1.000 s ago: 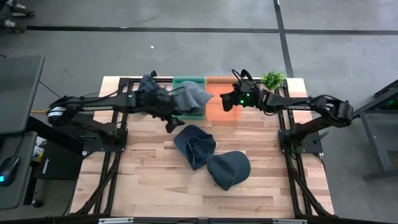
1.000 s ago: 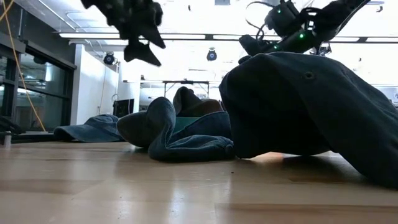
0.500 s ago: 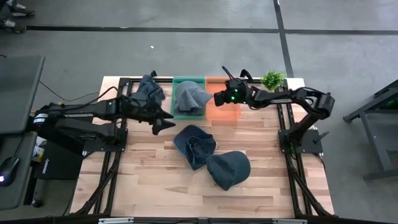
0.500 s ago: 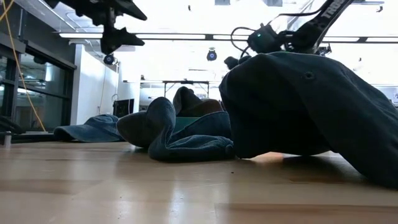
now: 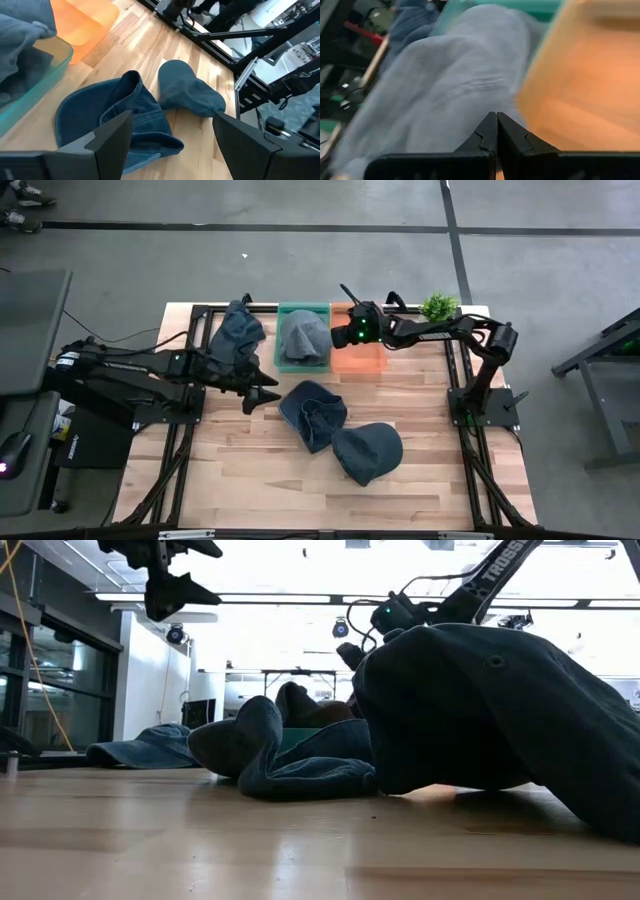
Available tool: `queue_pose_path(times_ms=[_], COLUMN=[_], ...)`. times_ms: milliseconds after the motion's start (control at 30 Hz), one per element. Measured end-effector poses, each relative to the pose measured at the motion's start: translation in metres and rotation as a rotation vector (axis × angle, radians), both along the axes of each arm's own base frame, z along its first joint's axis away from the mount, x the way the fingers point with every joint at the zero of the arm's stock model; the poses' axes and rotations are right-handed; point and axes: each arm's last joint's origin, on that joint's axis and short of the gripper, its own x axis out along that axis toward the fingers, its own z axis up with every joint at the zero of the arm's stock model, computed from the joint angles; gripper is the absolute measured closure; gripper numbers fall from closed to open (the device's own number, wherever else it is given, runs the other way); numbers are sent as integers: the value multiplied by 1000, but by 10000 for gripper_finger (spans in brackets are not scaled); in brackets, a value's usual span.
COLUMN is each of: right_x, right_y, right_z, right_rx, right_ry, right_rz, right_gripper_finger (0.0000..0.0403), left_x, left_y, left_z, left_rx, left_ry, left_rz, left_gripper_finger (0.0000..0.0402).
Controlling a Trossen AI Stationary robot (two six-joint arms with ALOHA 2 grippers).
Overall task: Pick & Place hat
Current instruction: Put the gray cap into the blue bin
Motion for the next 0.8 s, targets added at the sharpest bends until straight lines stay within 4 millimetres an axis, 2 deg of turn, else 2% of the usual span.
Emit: queue_pose_path(times_ms=[133,433,800], right_x=[10,21,29], right_y=[11,36,39], right_z=[6,7,-4], right_rx=[8,-13,-39], right_ry=[-20,14,11], right_rz=[58,111,152], right_gripper_finger=[403,403,403], left_x=[0,0,0], left_y=[-3,-3,-3], left_z=[0,0,1], left_rx=[2,1,-21], left_ry=[0,-1,-4], left_rz=[-9,-2,3], left_gripper_finger=[128,128,128])
